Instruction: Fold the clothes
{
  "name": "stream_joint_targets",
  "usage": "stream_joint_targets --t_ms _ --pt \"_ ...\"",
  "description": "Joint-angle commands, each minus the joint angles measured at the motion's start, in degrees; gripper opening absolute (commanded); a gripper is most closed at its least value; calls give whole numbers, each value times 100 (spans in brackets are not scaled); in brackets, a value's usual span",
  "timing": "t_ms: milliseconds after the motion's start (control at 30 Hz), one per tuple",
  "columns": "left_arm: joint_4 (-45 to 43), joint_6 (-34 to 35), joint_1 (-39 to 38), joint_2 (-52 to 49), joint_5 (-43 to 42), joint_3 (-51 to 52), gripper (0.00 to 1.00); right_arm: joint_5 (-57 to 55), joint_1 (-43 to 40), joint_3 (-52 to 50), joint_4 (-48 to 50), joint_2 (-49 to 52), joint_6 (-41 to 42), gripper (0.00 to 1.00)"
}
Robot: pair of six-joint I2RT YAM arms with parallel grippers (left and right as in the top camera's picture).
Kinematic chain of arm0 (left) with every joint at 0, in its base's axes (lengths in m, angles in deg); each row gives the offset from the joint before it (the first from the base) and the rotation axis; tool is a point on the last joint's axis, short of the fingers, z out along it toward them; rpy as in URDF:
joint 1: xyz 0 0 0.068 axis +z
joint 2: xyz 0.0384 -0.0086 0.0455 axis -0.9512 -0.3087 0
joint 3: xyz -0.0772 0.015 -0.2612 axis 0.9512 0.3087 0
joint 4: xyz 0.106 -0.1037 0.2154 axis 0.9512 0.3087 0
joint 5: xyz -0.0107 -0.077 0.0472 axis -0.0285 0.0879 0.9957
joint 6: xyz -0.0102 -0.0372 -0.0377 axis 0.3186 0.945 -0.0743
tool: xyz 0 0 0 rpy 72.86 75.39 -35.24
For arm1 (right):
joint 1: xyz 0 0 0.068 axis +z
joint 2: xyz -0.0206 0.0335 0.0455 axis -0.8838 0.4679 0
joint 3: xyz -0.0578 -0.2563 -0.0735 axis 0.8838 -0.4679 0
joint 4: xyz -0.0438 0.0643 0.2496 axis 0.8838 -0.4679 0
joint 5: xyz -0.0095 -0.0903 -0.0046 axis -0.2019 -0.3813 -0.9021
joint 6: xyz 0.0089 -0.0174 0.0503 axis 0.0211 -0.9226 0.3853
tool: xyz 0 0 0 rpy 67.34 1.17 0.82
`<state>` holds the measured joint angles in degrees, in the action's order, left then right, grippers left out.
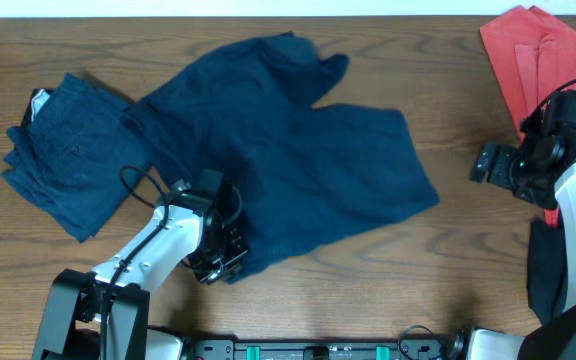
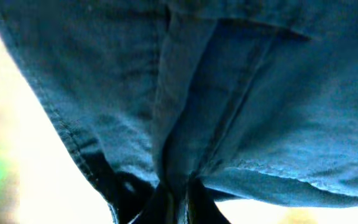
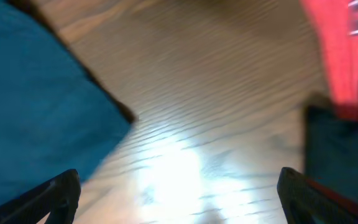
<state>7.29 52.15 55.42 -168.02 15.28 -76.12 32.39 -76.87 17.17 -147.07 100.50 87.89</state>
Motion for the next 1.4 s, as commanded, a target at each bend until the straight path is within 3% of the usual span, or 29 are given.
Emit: stream_joint_targets --t_ms 0,100,267,600,667,733,800,867,900,1167,1200,1267,1300,1367 --pt "529 -431 -9 -13 -181 59 6 938 11 -240 -2 11 -201 99" --pt "933 -789 -9 -13 -173 59 6 1353 72 -691 216 11 -168 95" --pt "852 -828 -9 -13 -103 59 6 2387 293 -1860 820 11 114 85" --pt "822 -831 -9 -13 28 59 6 2374 509 -3558 2549 11 1119 81" --pt "822 -831 -9 -13 31 59 6 2312 509 -3773 3187 11 1248 73" --pt "820 -831 -9 -13 136 59 6 2243 509 -3912 3733 11 1384 59" --pt "778 -831 -9 -13 260 59 6 2181 509 -3963 4070 11 1484 36" --pt "713 -833 -9 -13 413 46 6 2162 507 -3960 4135 9 1504 7" --pt "680 -833 -9 -13 514 33 6 2159 496 -3960 4129 9 1513 1" --pt "828 -1200 -9 -11 817 -413 8 1880 459 -3958 3818 -216 1884 1" --pt "994 -1198 -9 -11 817 -494 17 1882 461 -3958 3779 -289 1884 1" --pt "1309 -1193 -9 -9 776 -638 70 1882 466 -3956 3696 -439 1882 1" --pt "1515 -1163 -9 -4 686 -719 78 1932 466 -3956 3604 -570 1882 1" --pt "1694 -929 -9 9 667 -767 82 1952 466 -3956 3458 -728 1884 4"
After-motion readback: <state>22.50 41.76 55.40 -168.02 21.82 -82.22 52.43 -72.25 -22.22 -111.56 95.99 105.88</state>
